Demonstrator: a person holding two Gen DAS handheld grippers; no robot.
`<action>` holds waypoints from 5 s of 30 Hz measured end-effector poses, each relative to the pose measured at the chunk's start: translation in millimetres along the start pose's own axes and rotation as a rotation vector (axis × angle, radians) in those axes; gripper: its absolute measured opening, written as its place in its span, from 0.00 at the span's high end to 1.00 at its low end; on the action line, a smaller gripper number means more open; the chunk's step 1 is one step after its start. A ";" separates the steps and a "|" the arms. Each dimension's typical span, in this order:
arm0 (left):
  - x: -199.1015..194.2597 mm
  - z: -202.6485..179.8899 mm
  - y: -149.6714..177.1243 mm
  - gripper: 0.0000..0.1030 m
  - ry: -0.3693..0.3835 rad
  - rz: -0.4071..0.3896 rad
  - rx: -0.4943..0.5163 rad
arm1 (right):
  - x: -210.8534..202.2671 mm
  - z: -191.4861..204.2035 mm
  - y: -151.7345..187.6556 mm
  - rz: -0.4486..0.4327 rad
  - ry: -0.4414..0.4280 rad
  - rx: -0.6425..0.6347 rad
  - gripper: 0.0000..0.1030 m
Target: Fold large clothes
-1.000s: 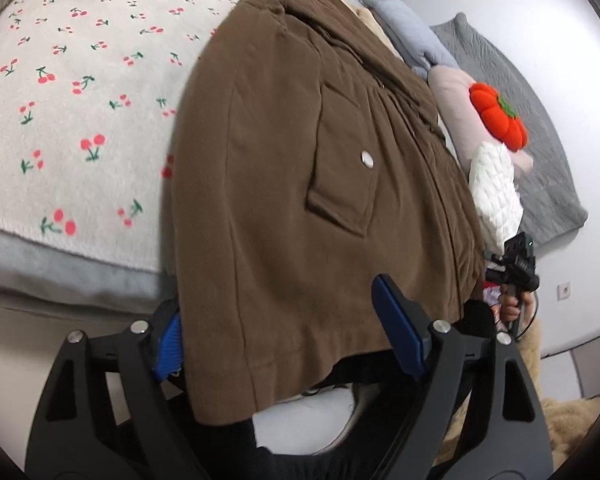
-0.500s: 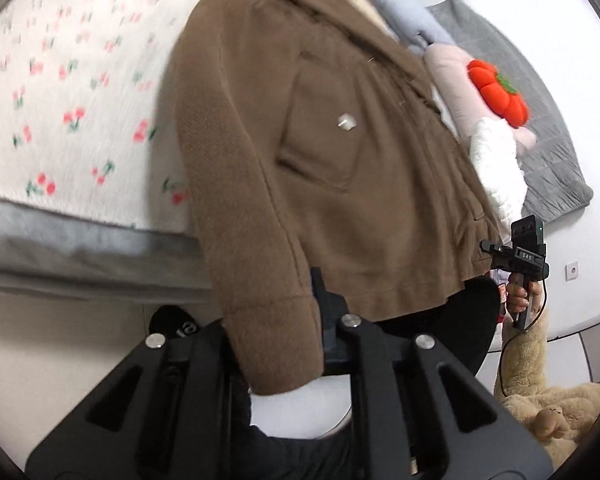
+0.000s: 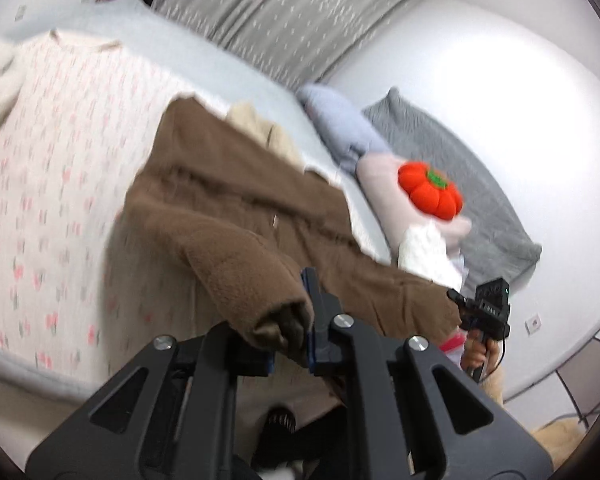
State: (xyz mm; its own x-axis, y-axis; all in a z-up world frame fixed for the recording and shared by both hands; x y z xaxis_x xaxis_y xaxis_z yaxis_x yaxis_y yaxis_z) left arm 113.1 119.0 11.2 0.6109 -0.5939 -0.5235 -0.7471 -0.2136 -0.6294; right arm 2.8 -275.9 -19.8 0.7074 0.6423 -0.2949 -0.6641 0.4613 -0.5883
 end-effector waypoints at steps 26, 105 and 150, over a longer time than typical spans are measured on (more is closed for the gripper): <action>267.0 60.2 -281.1 0.87 -0.438 -0.124 0.013 | 119.0 -155.5 -306.1 -0.203 0.164 0.070 0.85; 217.5 141.5 -114.0 0.16 -0.645 0.048 -0.369 | 147.4 -141.1 -175.6 -0.016 0.715 -0.102 0.28; 315.4 -187.5 -142.0 0.76 -0.172 -0.329 0.392 | 249.7 -112.9 -124.9 0.062 0.114 0.060 0.73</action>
State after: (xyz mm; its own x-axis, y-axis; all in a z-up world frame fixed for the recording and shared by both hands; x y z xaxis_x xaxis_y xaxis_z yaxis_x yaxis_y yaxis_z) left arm 362.7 -183.5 43.1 0.8549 -0.4022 -0.3278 -0.3749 -0.0421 -0.9261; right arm 289.7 -242.3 -104.8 0.6853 0.5986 -0.4149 -0.7182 0.4610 -0.5212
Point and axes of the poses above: each gripper's, at about its wrist camera, not at the fingertips, and x roughly the way its jaws point, z to its left, y to its underside, the point moved 8 cm from there along x, roughly the way its jaws point, and after that the axes turned 9 degrees about -y, right-handed, at the moved point
